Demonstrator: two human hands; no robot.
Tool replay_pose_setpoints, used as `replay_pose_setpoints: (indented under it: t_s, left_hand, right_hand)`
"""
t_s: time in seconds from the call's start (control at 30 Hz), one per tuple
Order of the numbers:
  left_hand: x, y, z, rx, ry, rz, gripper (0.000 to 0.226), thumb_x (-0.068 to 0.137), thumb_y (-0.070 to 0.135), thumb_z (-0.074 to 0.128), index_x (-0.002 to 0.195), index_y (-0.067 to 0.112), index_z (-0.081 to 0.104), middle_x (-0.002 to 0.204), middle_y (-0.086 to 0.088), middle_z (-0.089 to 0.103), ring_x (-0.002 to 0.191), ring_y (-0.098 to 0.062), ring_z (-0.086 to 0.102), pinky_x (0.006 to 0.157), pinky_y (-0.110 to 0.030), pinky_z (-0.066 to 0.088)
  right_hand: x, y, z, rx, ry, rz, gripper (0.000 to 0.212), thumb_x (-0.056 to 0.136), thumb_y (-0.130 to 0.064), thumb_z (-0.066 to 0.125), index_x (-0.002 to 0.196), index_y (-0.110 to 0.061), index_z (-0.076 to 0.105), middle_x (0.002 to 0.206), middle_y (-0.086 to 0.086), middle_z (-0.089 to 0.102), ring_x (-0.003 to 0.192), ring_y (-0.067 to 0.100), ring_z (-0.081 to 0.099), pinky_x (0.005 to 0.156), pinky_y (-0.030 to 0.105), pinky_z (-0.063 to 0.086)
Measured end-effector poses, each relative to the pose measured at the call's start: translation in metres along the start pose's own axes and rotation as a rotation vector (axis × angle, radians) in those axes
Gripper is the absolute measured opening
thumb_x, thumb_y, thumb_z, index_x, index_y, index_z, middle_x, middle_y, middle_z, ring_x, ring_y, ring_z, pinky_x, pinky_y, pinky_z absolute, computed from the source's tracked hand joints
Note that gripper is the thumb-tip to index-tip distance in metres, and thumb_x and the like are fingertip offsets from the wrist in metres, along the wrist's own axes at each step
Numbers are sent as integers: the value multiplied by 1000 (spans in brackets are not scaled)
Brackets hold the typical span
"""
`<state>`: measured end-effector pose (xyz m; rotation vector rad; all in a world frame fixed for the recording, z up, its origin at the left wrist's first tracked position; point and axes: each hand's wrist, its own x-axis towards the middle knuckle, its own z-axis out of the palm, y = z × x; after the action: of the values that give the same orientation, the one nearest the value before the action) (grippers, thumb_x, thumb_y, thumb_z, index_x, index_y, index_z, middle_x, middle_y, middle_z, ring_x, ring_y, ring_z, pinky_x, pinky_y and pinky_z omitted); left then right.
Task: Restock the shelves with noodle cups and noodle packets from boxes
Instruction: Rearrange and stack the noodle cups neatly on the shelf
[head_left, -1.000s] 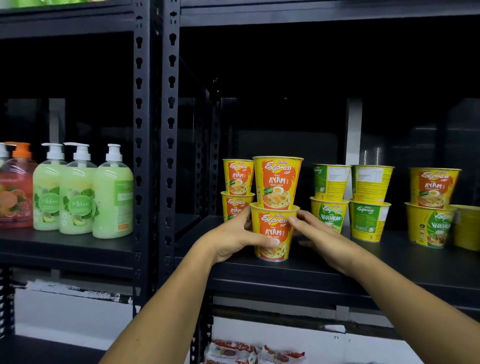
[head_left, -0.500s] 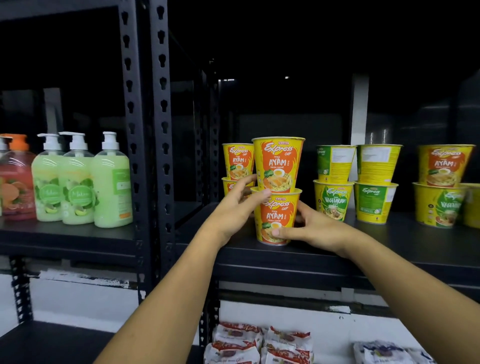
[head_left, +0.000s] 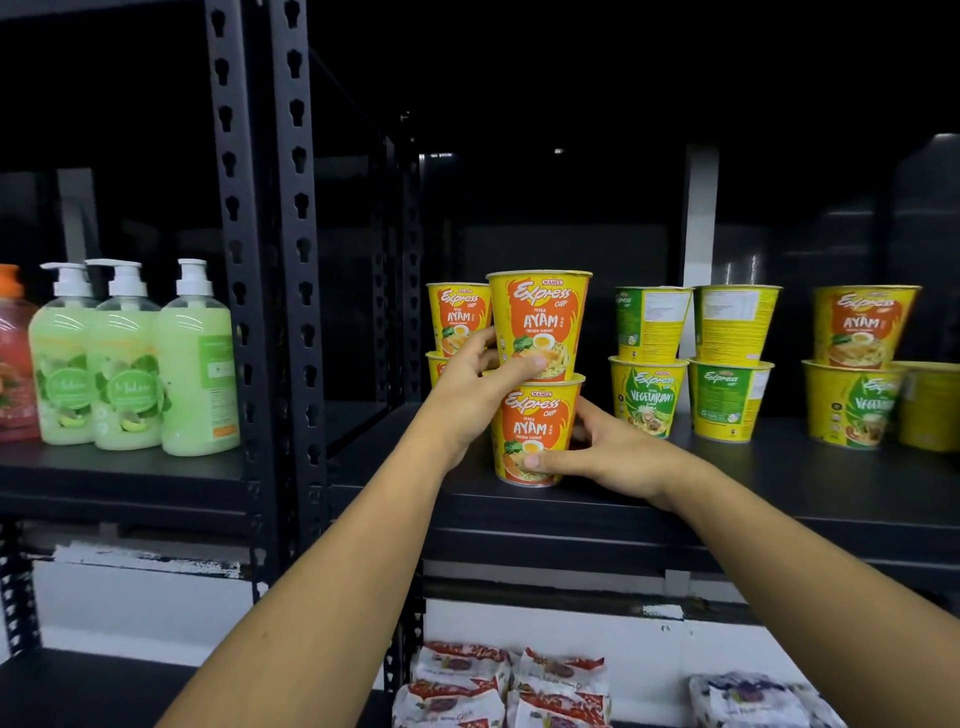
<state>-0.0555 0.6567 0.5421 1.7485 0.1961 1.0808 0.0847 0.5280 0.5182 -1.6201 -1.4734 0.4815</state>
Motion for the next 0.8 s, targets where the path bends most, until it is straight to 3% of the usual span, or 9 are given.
replay_pose_setpoints:
  t_s: [0.1, 0.37, 0.5, 0.67, 0.8]
  left_hand:
    - [0, 0, 0, 5, 11, 7, 60, 88, 33, 80, 141, 30, 52, 124, 6, 70, 106, -10, 72, 89, -36, 59]
    - [2, -4, -2, 4, 9, -3, 68, 79, 44, 83, 139, 31, 54, 125, 4, 71, 110, -14, 72, 98, -45, 58]
    - [1, -4, -2, 8, -7, -12, 73, 76, 48, 83, 140, 31, 53, 128, 4, 70, 112, -15, 71, 100, -46, 57]
    - [-7, -8, -18, 71, -132, -53, 83, 75, 69, 77, 146, 44, 42, 142, 10, 58, 127, -11, 61, 106, -42, 51]
    - [-12, -22, -57, 335, -291, -120, 91, 71, 70, 82, 149, 46, 40, 150, 13, 51, 137, -8, 51, 115, -44, 43]
  right_hand:
    - [0, 1, -1, -5, -4, -2, 78, 79, -41, 85, 142, -41, 38, 124, -20, 63, 111, -5, 59, 86, 17, 45]
    - [1, 3, -2, -13, -3, -19, 78, 79, -41, 85, 143, -39, 39, 126, -19, 63, 112, -3, 60, 92, 20, 48]
    - [0, 3, -2, -11, -11, -28, 78, 80, -41, 84, 143, -39, 38, 125, -20, 63, 111, -4, 60, 84, 15, 45]
    - [2, 7, -4, -20, 0, -25, 89, 71, -51, 87, 145, -38, 39, 131, -16, 63, 119, 3, 60, 106, 33, 47]
    - [4, 10, -5, 22, 32, -32, 103, 66, -54, 89, 149, -35, 30, 136, -12, 60, 120, 6, 60, 103, 34, 50]
